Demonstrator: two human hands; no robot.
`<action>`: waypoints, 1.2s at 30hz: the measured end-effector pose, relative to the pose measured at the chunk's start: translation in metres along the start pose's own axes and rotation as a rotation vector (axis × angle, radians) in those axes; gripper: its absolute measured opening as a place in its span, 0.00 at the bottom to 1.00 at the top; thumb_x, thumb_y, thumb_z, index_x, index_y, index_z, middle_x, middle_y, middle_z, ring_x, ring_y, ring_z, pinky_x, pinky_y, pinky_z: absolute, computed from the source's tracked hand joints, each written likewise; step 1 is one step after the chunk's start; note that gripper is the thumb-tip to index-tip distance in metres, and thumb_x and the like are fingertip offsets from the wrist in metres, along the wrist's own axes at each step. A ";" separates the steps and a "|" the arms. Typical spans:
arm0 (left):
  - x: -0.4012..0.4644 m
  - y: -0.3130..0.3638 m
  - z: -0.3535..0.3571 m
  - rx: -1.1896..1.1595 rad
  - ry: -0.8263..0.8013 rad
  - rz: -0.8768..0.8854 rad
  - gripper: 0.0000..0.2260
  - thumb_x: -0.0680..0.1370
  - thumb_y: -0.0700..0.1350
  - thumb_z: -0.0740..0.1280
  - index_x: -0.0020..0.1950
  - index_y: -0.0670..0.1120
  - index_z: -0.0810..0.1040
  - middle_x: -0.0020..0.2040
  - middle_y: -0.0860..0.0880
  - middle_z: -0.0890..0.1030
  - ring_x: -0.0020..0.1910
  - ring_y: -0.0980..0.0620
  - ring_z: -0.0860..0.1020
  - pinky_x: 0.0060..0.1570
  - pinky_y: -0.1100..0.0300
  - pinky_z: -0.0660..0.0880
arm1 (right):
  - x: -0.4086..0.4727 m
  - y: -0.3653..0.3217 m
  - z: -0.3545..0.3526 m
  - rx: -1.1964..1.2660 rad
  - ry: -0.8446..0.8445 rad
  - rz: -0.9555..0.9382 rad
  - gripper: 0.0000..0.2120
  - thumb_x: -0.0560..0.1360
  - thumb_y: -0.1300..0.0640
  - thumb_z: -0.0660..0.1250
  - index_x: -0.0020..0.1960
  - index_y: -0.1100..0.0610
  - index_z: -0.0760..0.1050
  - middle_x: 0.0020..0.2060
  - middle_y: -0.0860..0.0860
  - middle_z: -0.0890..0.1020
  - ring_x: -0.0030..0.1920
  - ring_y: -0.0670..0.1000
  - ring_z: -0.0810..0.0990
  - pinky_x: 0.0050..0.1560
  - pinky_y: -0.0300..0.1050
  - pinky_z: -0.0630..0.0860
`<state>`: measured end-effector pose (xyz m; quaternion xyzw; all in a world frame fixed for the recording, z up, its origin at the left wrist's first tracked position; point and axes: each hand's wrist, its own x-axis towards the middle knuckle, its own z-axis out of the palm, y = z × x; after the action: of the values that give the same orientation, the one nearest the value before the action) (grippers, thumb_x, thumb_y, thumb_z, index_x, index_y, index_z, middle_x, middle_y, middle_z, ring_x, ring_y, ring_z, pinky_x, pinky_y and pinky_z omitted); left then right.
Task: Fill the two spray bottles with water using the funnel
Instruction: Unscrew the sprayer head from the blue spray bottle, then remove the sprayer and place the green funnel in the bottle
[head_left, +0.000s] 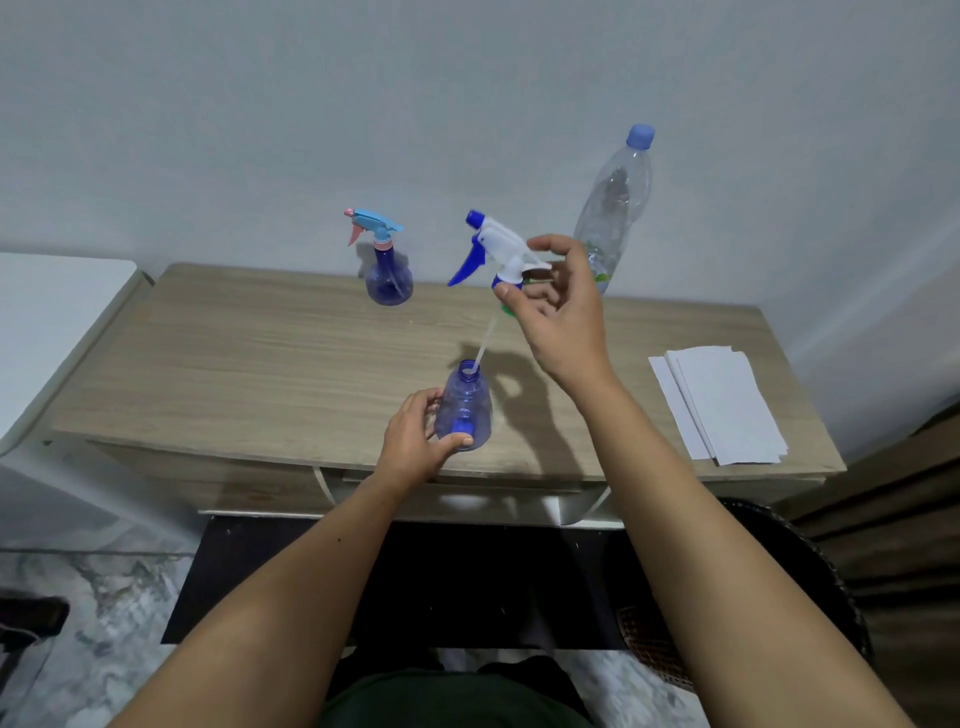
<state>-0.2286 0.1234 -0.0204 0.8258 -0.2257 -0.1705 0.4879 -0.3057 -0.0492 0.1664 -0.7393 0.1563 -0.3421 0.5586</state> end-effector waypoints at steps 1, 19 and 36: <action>-0.001 0.002 0.000 0.007 0.001 -0.004 0.33 0.67 0.40 0.84 0.70 0.43 0.76 0.63 0.52 0.77 0.59 0.56 0.77 0.51 0.78 0.74 | 0.004 -0.006 -0.004 0.013 0.015 -0.010 0.22 0.74 0.63 0.77 0.63 0.53 0.72 0.45 0.50 0.77 0.35 0.47 0.75 0.48 0.49 0.80; 0.007 0.001 0.000 -0.006 -0.015 -0.027 0.34 0.66 0.43 0.85 0.69 0.46 0.75 0.64 0.50 0.79 0.58 0.63 0.78 0.54 0.72 0.77 | -0.039 0.132 -0.047 -0.209 -0.048 0.428 0.21 0.74 0.64 0.78 0.64 0.54 0.76 0.39 0.46 0.80 0.30 0.37 0.77 0.44 0.42 0.77; 0.005 -0.004 0.006 -0.060 0.037 0.003 0.34 0.67 0.39 0.85 0.69 0.42 0.75 0.64 0.49 0.76 0.57 0.68 0.77 0.50 0.64 0.82 | -0.055 0.203 -0.031 -0.488 -0.150 0.390 0.24 0.72 0.53 0.81 0.66 0.54 0.81 0.53 0.55 0.77 0.42 0.44 0.78 0.48 0.22 0.68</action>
<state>-0.2271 0.1181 -0.0273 0.8133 -0.2127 -0.1614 0.5169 -0.3356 -0.1038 -0.0372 -0.8305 0.3310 -0.1255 0.4300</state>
